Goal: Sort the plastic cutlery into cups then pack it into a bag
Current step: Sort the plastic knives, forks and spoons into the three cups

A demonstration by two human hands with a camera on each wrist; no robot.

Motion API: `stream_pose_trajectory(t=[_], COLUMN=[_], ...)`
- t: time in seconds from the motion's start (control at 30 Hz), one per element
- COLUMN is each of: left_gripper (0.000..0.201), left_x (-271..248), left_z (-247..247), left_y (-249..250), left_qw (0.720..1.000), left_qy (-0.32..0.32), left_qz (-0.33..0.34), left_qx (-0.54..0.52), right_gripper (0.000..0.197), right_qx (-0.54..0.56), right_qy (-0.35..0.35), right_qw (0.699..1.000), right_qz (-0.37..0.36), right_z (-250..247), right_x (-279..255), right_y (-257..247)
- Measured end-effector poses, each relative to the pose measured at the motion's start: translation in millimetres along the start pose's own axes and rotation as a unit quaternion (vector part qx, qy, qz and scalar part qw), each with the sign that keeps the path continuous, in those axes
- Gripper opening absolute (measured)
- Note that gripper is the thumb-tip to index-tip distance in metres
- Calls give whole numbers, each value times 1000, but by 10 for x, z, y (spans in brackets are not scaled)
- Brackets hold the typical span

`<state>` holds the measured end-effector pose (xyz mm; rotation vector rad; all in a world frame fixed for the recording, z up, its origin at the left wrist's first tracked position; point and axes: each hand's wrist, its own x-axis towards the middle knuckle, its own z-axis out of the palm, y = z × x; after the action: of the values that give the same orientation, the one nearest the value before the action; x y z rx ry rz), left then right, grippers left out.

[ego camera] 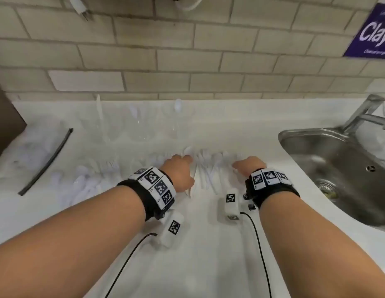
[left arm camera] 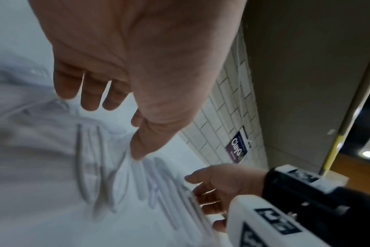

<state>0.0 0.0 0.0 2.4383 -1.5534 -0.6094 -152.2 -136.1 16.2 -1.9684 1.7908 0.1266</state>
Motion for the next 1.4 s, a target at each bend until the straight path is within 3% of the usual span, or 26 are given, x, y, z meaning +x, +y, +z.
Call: stream_pose_trajectory(t=[0.13,0.23,0.4,0.6,0.73,0.93,1.07,1.3,1.4], left_gripper=[54,41,53,45,40,34,33,34,23], left_x=[124,175,113,84,60,82,58,-143,-235], left_z=[55,89,59,-11,-75,3,53,0,-56], left_y=[105,172,241,282,357,279,213,140,10], left_qw=[993,995,997,992,990,980,950,856,832], left_qy=[-23,-37,-65,-53,-63,-74,-94,-103,-64], left_qz=[-54,-43,-42,-18,-1,-31,-39,-80,-98], left_qx=[98,88,26,-115,-123,-183,-294,-499,-542], right_gripper=[46,46,51,35,30,27,28,30,34], right_qx=[39,72,39,-20,-103,-201,-201,-216,-183], right_qy=[-54,-86,-129,-114,-77,-61,-53,-48,-62], right_qw=[998,993,984,981,976,955,956,958,968], right_qz=[-14,-47,-114,-155,-174,-210,-209,-185,-160], right_z=[-21,17,100,182,214,335,395,541,552], right_x=[5,-40,-167,-327,-422,-354,-286,-185,-243], right_y=[-43,-102,-270,-416,-499,-568,-621,-693,-707])
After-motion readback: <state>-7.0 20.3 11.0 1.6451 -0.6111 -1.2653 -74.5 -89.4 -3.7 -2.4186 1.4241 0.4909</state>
